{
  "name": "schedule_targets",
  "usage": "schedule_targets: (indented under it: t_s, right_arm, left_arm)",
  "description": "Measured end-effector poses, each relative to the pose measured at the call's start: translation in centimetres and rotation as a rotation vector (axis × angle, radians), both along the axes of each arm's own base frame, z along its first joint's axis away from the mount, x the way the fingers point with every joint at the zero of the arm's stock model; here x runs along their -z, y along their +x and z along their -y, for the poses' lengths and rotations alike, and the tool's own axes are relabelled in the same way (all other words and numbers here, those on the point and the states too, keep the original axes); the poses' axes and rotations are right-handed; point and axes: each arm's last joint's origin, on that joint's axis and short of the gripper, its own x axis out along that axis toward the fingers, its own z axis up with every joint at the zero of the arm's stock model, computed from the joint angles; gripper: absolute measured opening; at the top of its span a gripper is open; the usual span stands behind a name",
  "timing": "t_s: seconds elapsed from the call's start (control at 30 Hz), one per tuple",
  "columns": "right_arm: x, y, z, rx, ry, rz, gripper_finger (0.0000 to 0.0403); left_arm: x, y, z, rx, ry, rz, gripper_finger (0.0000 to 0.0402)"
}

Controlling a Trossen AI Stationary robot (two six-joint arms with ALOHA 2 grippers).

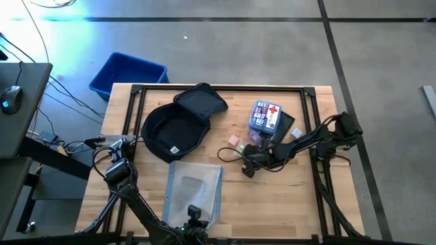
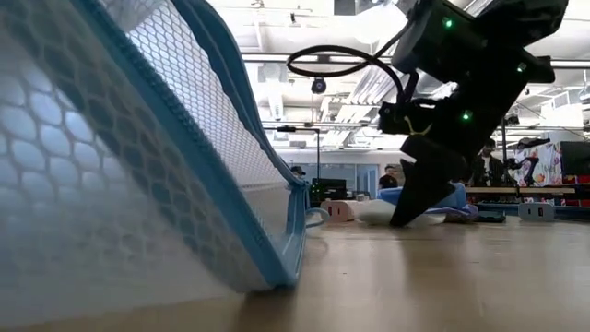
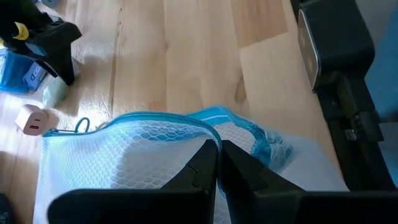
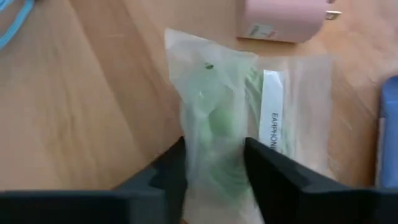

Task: Unpack backpack
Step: Put the green earphones into the transparent zip bag

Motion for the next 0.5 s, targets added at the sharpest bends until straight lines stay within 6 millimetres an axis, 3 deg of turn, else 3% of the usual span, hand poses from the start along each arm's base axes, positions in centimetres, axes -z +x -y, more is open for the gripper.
schedule_targets:
  t_s: [0.1,0.17,0.33,0.5]
  right_arm:
    - [-1.1,0.5,-1.1,-0.067,-0.016,-0.022,0.0039]
    - [-2.0,0.7,-2.4,-0.142,-0.008,-0.047,0.0013]
    - [-4.7,2.1,-7.7,-0.404,0.166,0.053,0.0018]
    - [-6.4,3.4,-12.1,-0.618,0.123,0.174,0.0004]
  left_arm:
    - [0.0,0.0,0.0,-0.001,0.000,0.000,0.0000]
    - [0.0,0.0,0.0,-0.004,0.016,0.016,0.0000]
    - [-0.5,-0.3,0.2,0.006,0.137,0.119,0.0000]
    - [-0.8,-0.5,0.5,0.036,0.202,0.153,0.0000]
